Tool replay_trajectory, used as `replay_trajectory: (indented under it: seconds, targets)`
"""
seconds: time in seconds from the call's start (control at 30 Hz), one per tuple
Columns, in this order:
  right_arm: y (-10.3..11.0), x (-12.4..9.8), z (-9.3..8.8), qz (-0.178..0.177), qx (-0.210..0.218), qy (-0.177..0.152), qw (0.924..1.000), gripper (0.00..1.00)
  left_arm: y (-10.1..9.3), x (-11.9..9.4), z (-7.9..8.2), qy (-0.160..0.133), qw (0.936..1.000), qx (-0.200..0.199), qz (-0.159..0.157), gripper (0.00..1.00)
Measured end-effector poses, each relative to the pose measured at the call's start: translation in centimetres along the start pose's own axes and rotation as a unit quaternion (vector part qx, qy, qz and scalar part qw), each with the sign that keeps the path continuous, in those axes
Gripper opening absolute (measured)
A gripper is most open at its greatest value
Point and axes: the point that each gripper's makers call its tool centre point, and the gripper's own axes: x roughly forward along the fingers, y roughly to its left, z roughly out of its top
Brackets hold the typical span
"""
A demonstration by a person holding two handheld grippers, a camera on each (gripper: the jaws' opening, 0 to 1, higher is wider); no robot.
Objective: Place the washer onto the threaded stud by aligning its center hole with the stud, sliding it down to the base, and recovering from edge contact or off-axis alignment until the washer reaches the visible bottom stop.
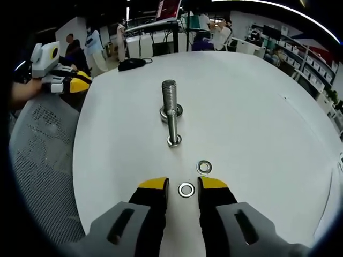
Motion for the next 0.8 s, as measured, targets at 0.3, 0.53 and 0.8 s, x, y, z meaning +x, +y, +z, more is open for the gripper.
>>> replay_trajectory:
  seconds: [0.3,0.53,0.8]
  targets:
    - [-0.08,-0.42,-0.73,-0.003,0.012,0.004,0.9999,0.23,0.0,0.0,0.02,0.0,1.0,0.0,0.001,0.09]
    - [-0.08,-0.49,-0.93,-0.011,0.004,0.004,0.9999,0.16,0.05,-0.01,0.02,0.0,1.0,-0.001,0.002,0.09]
    - [0.05,-0.72,-1.16,-0.009,0.006,0.0,0.9999,0.16,0.06,-0.03,0.03,0.0,1.0,-0.002,0.002,0.09]
